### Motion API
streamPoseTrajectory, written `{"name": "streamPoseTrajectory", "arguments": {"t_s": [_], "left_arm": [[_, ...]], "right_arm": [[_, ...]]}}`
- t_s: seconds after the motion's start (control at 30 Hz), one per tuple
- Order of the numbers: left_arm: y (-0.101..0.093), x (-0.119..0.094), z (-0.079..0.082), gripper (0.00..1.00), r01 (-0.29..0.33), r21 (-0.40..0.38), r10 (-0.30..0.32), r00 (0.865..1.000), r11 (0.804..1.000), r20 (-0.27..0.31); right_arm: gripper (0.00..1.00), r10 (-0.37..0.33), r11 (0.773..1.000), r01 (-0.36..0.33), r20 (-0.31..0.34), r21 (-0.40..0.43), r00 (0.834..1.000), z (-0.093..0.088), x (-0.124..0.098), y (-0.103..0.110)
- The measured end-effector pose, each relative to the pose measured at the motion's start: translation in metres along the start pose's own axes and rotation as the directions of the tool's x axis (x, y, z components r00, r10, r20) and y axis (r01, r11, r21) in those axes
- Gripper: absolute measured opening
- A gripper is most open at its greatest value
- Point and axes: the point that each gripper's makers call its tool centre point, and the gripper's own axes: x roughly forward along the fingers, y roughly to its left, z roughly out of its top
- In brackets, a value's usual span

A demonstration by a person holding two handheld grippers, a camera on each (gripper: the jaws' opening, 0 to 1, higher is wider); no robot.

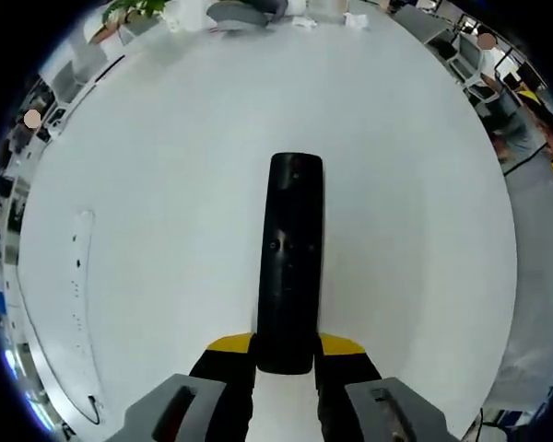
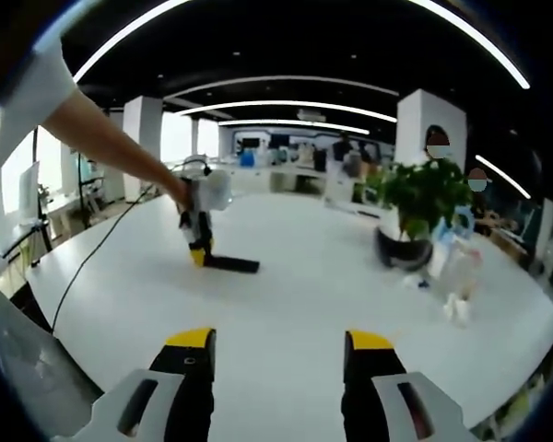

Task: Press the specified remote control buttons in sequence, fully releasing each button before pressing the next.

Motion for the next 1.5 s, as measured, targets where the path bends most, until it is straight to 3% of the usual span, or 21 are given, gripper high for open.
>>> {"name": "streamPoseTrajectory", "arguments": {"t_s": [0.33,0.47,0.57,0.7,0.8,0.87,1.0,1.03,1.13,1.2,1.27,1.33,1.47,1.5], "left_arm": [[-0.001,-0.001,-0.001,0.25,-0.047,-0.012,0.047,0.999,0.999,0.009],[0.004,-0.003,-0.001,0.31,-0.118,-0.049,0.119,0.993,0.992,0.013],[0.002,-0.005,-0.003,0.31,-0.159,-0.080,0.161,0.987,0.984,0.018],[0.005,-0.010,-0.002,0.35,-0.282,-0.052,0.285,0.957,0.958,0.062],[0.004,-0.010,-0.005,0.35,-0.306,-0.151,0.318,0.946,0.940,0.059],[0.007,-0.011,-0.005,0.38,-0.334,-0.140,0.345,0.937,0.932,0.058],[0.016,-0.017,-0.006,0.49,-0.415,-0.145,0.426,0.903,0.898,0.060],[0.016,-0.017,-0.007,0.51,-0.418,-0.150,0.431,0.900,0.896,0.064],[0.021,-0.022,-0.010,0.57,-0.459,-0.197,0.481,0.873,0.866,0.083],[0.023,-0.024,-0.012,0.61,-0.470,-0.224,0.498,0.863,0.854,0.089],[0.021,-0.023,-0.013,0.61,-0.453,-0.251,0.492,0.863,0.856,0.120],[0.027,-0.027,-0.017,0.66,-0.469,-0.295,0.521,0.843,0.833,0.131],[0.026,-0.029,-0.025,0.78,-0.457,-0.351,0.532,0.833,0.817,0.152],[0.027,-0.031,-0.029,0.80,-0.466,-0.378,0.554,0.815,0.800,0.168]], "right_arm": [[0.53,-0.002,1.000,0.002,-0.006,0.011,1.000,-0.001,-0.001,-0.001],[0.53,-0.007,1.000,0.007,0.001,0.009,1.000,0.000,-0.001,-0.001],[0.54,-0.004,1.000,0.004,0.003,0.006,1.000,0.001,-0.002,0.000],[0.54,0.000,1.000,0.000,0.010,0.012,1.000,0.002,-0.002,0.000],[0.56,0.034,0.997,-0.037,0.056,0.061,0.998,0.011,-0.004,0.006],[0.57,0.030,0.999,-0.032,0.045,0.043,0.999,0.008,-0.004,0.006],[0.59,0.031,0.999,-0.033,0.052,0.037,0.998,0.010,-0.004,0.007],[0.60,0.031,0.999,-0.034,0.056,0.038,0.998,0.011,-0.004,0.007],[0.63,0.034,0.998,-0.037,0.076,0.050,0.997,0.014,-0.005,0.006],[0.63,0.024,0.999,-0.027,0.069,0.043,0.997,0.012,-0.004,0.005],[0.63,0.022,0.999,-0.025,0.063,0.042,0.998,0.011,-0.004,0.005],[0.64,0.020,0.999,-0.023,0.064,0.043,0.998,0.011,-0.004,0.005],[0.64,0.022,0.999,-0.024,0.059,0.044,0.998,0.010,-0.004,0.005],[0.63,0.022,0.999,-0.024,0.059,0.042,0.998,0.010,-0.004,0.005]]}}
